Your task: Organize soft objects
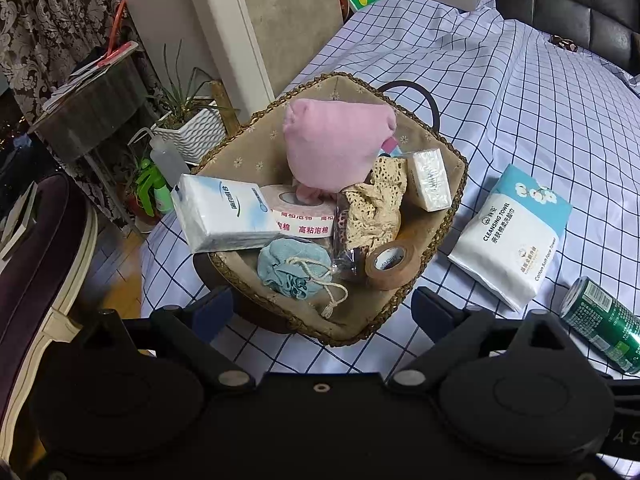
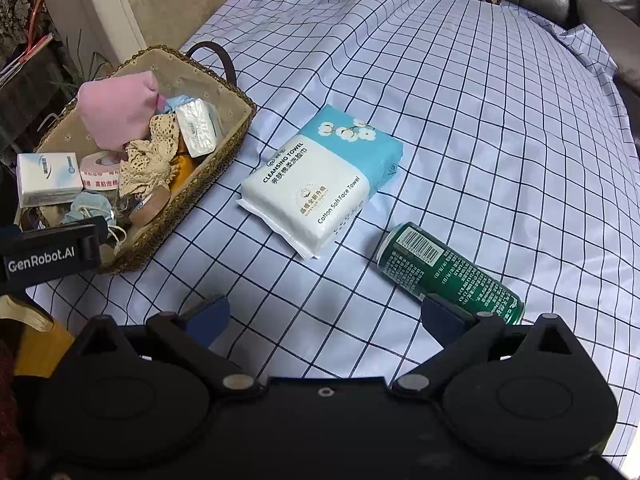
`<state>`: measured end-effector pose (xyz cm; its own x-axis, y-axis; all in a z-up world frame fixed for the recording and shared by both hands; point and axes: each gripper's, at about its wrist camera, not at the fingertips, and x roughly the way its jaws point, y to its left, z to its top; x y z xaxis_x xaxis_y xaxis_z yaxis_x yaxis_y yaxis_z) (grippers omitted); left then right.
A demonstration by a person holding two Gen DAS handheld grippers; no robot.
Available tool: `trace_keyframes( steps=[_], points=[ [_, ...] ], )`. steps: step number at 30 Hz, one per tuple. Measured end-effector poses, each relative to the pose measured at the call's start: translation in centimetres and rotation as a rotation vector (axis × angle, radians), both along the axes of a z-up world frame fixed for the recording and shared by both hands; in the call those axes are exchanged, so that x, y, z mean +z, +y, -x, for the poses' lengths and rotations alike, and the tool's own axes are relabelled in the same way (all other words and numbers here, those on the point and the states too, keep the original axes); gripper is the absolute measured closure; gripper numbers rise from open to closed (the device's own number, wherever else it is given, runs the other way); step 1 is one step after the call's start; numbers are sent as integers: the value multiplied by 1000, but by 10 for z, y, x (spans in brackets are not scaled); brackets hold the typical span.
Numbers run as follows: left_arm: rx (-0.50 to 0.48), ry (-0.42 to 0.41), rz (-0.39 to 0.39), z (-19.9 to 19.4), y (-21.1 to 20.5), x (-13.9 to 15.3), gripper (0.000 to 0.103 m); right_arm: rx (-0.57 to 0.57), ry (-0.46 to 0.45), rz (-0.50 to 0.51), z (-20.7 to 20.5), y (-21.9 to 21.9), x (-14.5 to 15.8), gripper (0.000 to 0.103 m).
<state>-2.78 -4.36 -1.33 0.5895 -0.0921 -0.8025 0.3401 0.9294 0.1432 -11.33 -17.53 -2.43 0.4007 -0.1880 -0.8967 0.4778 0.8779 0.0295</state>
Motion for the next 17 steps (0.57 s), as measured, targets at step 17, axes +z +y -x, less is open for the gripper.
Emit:
trace_keyframes(
  steps=[17],
  points=[
    [-1,12,-3,-1,-1,-1,9,5,30,-3,-2,0,-5,0]
  ],
)
